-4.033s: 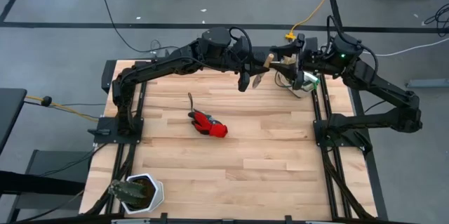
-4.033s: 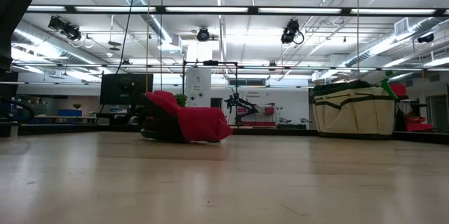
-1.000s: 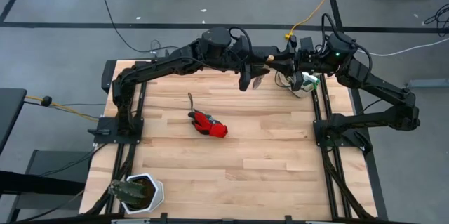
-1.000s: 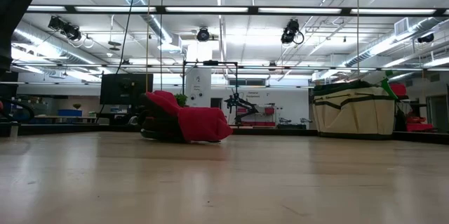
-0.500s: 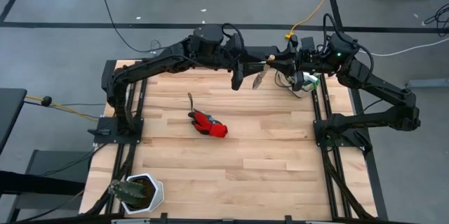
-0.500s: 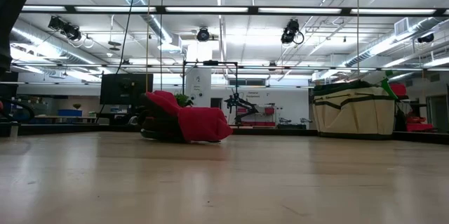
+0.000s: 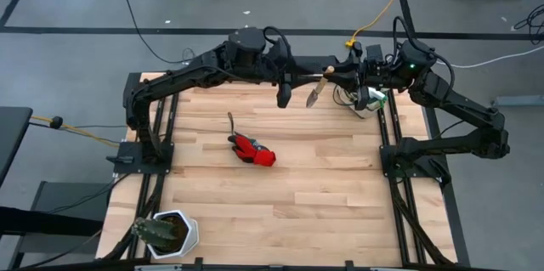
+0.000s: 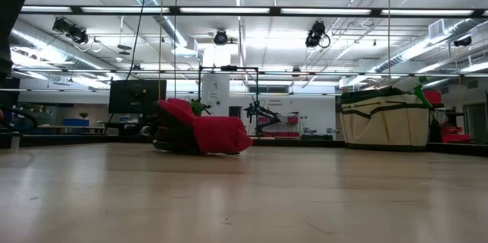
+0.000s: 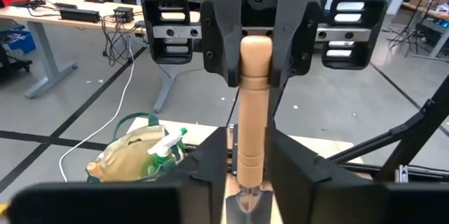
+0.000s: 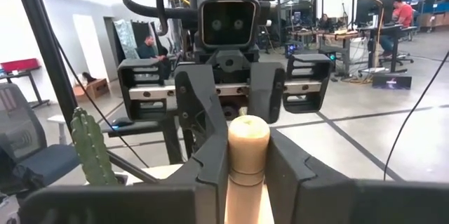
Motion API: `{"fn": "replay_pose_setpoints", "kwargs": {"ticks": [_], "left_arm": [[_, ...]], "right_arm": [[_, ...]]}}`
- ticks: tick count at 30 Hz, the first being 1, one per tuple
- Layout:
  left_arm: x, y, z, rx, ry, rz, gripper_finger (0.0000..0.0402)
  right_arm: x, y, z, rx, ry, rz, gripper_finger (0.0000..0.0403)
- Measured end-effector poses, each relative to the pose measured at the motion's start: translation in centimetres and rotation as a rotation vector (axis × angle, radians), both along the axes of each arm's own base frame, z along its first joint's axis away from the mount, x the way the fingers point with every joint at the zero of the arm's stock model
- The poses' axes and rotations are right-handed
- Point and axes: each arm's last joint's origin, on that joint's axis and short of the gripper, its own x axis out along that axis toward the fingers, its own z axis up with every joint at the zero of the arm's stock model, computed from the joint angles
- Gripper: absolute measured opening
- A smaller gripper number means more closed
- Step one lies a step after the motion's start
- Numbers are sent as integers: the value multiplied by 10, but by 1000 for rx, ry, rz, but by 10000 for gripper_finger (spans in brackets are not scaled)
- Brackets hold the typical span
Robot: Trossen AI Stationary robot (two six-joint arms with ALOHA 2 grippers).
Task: Pick & Place Garden tools in Gardening bag
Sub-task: Put the brown trowel into the gardening bag
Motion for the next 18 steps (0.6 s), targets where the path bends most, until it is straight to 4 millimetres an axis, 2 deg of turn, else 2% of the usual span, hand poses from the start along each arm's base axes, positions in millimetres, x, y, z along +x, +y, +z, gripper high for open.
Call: {"fn": "replay_pose_setpoints", "kwargs": {"ticks": [9,13,18], "left_arm": [[-1,-7,1,6,2,-16,11],[-10,-8,10,28,-14,0,6],[-31,-13,26,48,-27,21,4]], "right_arm": [[-4,2,2,-37,-8,-14,64],[-12,4,6,-48,-27,-32,64],[-22,9,9,-54,-33,-39,61]]}}
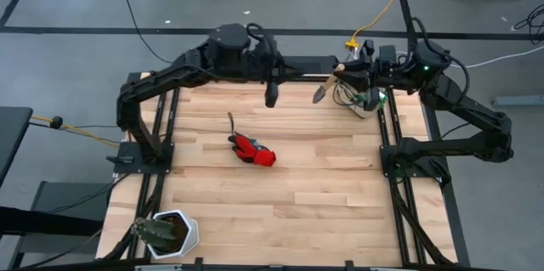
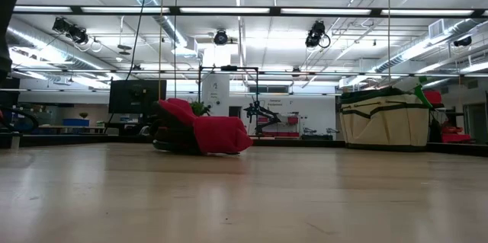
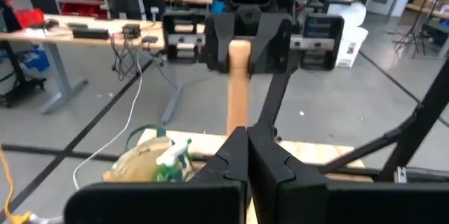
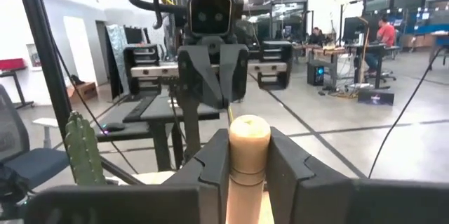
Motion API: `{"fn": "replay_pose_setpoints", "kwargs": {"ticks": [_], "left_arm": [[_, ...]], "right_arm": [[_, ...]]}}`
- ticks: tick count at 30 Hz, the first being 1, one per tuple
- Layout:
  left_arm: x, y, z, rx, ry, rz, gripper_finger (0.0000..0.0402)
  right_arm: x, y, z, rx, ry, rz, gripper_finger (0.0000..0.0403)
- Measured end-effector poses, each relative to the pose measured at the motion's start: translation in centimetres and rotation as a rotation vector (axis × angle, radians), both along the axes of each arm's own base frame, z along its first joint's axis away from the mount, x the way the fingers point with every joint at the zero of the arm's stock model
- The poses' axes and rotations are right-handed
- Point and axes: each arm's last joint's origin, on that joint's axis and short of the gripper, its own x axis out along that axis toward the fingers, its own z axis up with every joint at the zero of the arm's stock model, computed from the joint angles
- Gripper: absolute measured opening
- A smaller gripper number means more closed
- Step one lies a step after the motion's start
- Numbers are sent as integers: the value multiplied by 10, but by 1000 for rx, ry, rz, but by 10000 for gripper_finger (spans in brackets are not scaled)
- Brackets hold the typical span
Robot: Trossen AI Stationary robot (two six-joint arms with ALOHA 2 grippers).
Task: Pick & Place Garden tools in Gardening bag
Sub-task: Put the brown trowel into the gardening bag
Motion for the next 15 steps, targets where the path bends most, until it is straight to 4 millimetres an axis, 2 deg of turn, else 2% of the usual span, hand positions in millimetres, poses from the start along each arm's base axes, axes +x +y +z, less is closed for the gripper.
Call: {"fn": "replay_pose_setpoints", "kwargs": {"ticks": [9,15], "left_arm": [[-30,-6,18,30,-9,35,2],[-32,-9,19,37,-7,9,1]], "right_arm": [[-17,5,2,-11,14,-79,61],[-24,8,2,-11,18,-94,61]]}}
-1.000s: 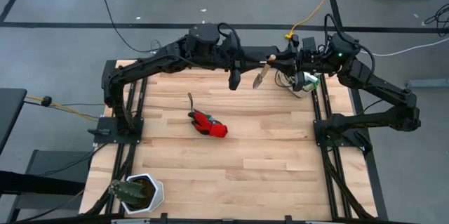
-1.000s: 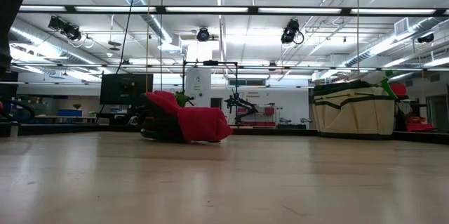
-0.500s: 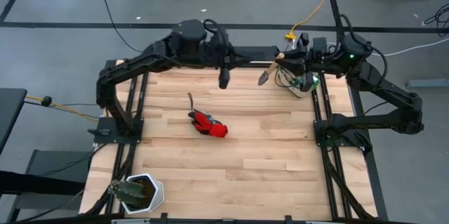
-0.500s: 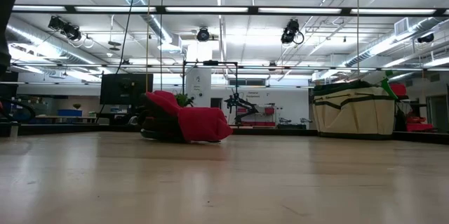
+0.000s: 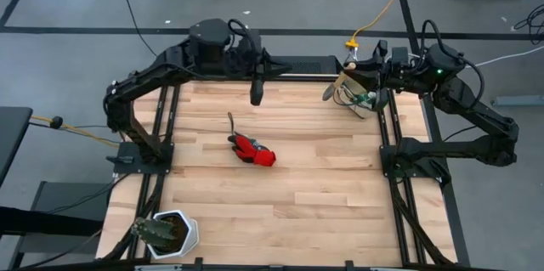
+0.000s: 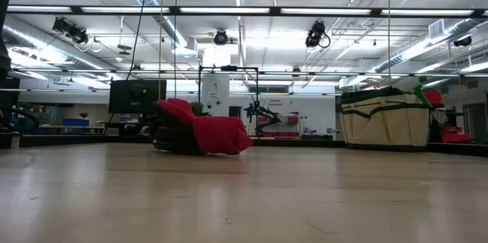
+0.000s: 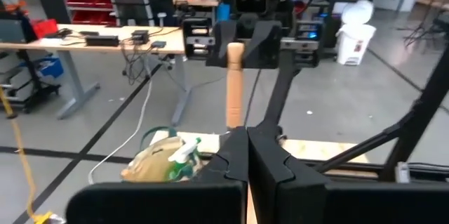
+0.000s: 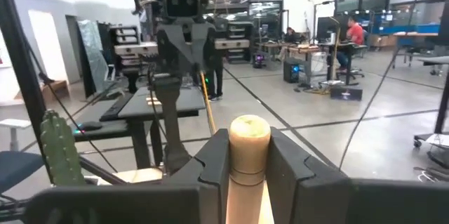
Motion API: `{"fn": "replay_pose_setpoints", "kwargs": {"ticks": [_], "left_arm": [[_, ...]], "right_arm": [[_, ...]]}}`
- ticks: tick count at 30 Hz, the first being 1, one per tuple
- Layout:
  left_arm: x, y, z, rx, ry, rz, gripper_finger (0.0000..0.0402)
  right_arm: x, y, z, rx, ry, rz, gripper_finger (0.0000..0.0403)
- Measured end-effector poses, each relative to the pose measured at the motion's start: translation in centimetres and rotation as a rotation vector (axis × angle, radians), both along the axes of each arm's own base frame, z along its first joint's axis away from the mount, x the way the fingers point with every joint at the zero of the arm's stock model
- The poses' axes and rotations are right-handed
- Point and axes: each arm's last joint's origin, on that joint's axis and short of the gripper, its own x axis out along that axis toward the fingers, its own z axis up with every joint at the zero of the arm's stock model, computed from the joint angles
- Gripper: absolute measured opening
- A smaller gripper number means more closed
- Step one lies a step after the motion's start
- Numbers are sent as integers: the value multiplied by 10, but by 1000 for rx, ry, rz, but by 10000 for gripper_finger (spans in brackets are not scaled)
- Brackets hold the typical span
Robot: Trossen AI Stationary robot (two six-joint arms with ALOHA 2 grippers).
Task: Pick & Place Garden tools in Gardening bag
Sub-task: Put the brown trowel into the gardening bag
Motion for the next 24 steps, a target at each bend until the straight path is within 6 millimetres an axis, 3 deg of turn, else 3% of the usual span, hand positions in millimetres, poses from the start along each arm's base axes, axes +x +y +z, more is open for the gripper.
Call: {"fn": "replay_pose_setpoints", "kwargs": {"ticks": [3,13,24], "left_arm": [[2,-5,-2,3,-2,-5,1],[20,-10,-39,-35,-20,-45,1],[-17,-8,-59,-59,-54,-24,1]], "right_arm": [[-3,1,-2,8,19,-16,61],[-14,4,-10,35,114,-69,60],[-21,6,-19,30,171,-112,60]]}}
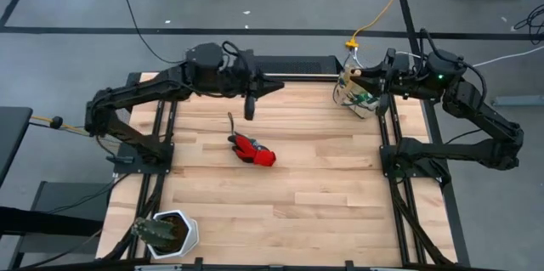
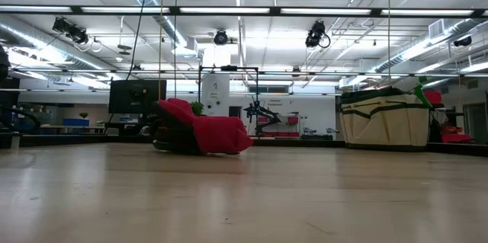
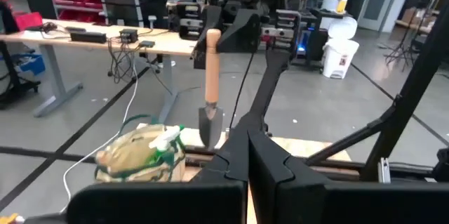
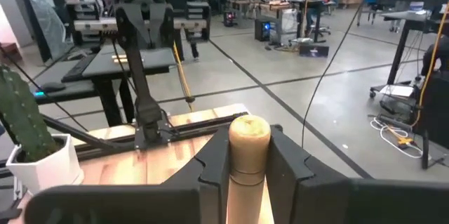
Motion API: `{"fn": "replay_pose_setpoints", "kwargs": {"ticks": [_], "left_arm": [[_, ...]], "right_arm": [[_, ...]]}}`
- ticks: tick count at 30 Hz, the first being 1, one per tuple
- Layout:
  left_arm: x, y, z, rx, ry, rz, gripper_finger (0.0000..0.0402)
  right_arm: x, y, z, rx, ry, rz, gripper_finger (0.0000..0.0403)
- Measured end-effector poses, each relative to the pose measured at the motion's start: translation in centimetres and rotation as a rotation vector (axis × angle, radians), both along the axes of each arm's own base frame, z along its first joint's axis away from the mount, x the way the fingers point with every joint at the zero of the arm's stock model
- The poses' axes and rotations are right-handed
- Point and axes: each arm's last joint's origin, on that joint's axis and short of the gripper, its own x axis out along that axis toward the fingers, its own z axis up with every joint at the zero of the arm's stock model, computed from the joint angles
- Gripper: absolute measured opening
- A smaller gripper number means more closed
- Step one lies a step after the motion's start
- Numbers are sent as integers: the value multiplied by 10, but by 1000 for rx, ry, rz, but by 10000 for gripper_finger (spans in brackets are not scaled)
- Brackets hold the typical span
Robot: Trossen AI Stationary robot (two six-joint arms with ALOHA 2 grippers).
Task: Pick & Place Garden tools in Gardening bag
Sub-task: Put the brown trowel into the gardening bag
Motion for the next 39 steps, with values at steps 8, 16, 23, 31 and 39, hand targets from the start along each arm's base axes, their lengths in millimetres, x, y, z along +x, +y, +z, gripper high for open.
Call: {"fn": "replay_pose_setpoints", "kwargs": {"ticks": [8,16,23,31,39], "left_arm": [[-37,0,-8,9,-28,52,0],[-59,-1,-17,17,-31,71,0],[-62,-1,-16,32,-36,69,1],[-62,-2,-16,29,-37,61,1],[-61,-2,-16,14,-39,52,1]], "right_arm": [[3,-2,-28,30,6,-18,60],[4,-3,-58,34,-44,-50,60],[0,-4,-83,61,-32,-123,60],[-8,-7,-87,37,-59,-248,60],[-10,-19,-89,23,-36,-327,60]]}}
